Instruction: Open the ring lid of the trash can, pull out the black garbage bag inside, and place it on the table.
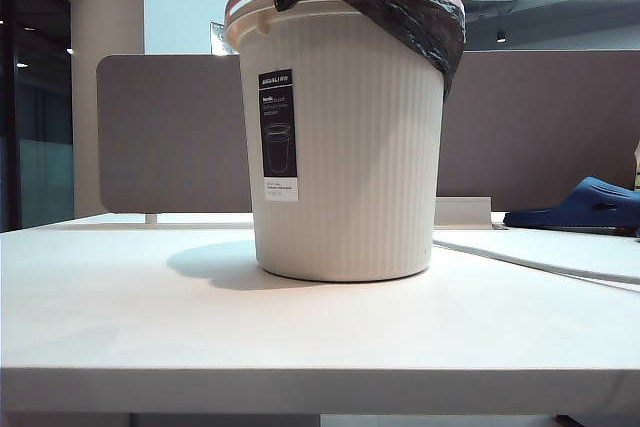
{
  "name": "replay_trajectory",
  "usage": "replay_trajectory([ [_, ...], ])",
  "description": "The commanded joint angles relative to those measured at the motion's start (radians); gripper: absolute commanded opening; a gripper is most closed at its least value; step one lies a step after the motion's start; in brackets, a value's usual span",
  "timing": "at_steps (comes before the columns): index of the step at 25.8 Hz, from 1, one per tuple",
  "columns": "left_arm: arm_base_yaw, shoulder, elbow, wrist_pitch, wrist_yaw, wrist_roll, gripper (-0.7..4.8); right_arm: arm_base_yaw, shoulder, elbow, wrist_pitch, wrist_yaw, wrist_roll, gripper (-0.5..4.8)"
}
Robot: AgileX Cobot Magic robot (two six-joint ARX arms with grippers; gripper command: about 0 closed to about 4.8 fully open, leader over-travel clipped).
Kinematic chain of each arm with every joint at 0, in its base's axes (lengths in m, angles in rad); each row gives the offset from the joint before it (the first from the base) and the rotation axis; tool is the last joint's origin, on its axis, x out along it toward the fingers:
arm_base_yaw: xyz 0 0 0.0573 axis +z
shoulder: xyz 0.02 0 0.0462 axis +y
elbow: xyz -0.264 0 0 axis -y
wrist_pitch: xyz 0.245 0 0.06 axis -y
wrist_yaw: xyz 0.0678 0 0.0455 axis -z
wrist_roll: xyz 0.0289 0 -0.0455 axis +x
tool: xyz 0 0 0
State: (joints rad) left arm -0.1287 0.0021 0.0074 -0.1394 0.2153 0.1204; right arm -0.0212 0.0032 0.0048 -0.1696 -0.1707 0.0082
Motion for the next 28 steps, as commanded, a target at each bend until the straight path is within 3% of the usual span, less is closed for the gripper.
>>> replay_trajectory([
  [1,-0.001,0.0,0.002,-0.002,-0.002,0.006,-0.06,0.001,0.0,0.0,0.021,-0.031,0.005,-0.01],
  [4,-0.001,0.0,0.002,-0.002,-0.002,0.002,-0.06,0.001,0.0,0.0,0.022,-0.074,0.099,-0.01],
  [8,-0.001,0.0,0.002,-0.002,0.0,-0.013,-0.06,0.001,0.0,0.0,0.025,-0.097,0.396,-0.01],
  [10,-0.001,0.0,0.002,-0.001,0.031,-0.13,-0.06,0.002,0.0,0.0,0.025,-0.098,0.543,-0.01],
  [11,-0.001,0.0,0.002,-0.001,0.067,-0.229,-0.06,0.002,0.0,0.0,0.025,-0.098,0.617,-0.01],
  [16,-0.001,0.0,0.002,0.023,0.201,-0.57,-0.06,0.002,0.0,0.001,0.055,-0.139,0.725,-0.01],
  [18,-0.001,0.0,0.003,0.023,0.216,-0.683,-0.06,0.002,0.0,0.001,0.112,-0.252,0.732,-0.01],
  [19,-0.001,0.0,0.003,0.022,0.216,-0.75,-0.06,0.003,0.0,0.001,0.186,-0.366,0.721,-0.01],
  [21,-0.001,0.0,0.003,0.023,0.216,-0.839,-0.06,0.003,0.0,0.001,0.333,-0.501,0.715,0.0],
  [24,-0.001,0.0,0.003,0.047,0.228,-0.932,-0.06,0.004,0.0,0.017,0.488,-0.574,0.725,-0.01],
  [28,-0.001,0.0,0.004,0.265,0.361,-0.952,-0.06,0.004,0.0,0.137,0.367,-0.568,0.688,-0.01],
])
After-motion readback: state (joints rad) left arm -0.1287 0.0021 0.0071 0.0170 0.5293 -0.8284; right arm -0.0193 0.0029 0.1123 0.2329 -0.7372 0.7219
